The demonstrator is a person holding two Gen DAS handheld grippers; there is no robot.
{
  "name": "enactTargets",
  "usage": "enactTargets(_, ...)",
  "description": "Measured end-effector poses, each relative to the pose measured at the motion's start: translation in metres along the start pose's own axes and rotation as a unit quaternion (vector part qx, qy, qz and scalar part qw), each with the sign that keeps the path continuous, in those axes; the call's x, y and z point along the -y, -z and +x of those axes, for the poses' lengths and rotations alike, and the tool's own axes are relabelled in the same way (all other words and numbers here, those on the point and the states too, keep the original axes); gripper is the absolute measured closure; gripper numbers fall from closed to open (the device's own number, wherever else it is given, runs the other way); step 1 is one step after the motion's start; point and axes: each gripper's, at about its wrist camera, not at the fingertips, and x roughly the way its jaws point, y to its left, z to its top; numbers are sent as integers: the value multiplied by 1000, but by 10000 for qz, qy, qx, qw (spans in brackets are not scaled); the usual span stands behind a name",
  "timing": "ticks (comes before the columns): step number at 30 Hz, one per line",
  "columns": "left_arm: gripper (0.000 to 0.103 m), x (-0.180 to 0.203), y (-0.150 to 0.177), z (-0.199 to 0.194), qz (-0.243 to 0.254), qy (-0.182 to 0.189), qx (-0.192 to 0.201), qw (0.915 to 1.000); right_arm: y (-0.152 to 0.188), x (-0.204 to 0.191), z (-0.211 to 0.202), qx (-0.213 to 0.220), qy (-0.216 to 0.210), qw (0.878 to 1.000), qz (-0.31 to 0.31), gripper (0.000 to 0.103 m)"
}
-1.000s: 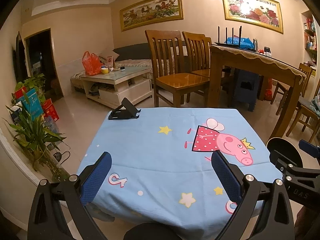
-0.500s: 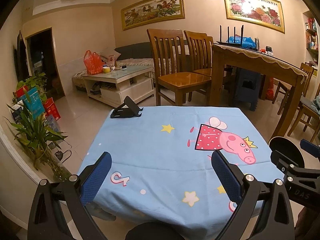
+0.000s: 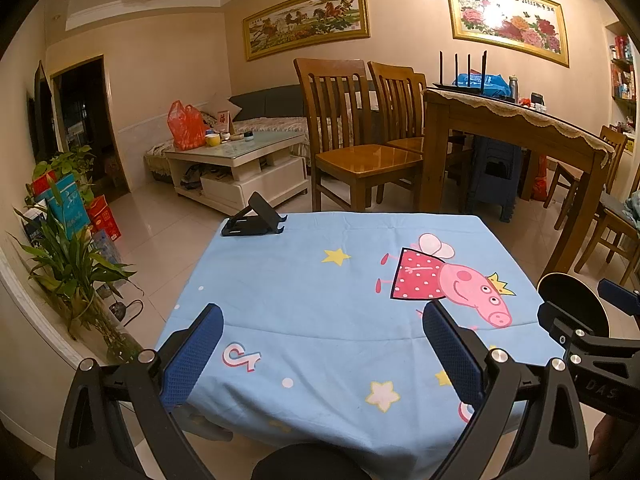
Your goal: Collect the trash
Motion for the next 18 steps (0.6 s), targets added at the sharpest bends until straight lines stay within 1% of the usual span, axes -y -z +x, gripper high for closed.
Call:
enactTargets(5, 6, -2, 1, 1, -10, 62, -25, 10000, 0, 0, 0, -7, 2, 10000, 1, 6)
enactTargets(18, 6, -10, 3, 8, -22, 57, -72, 10000, 5, -2, -3, -67, -13, 9999, -86, 6)
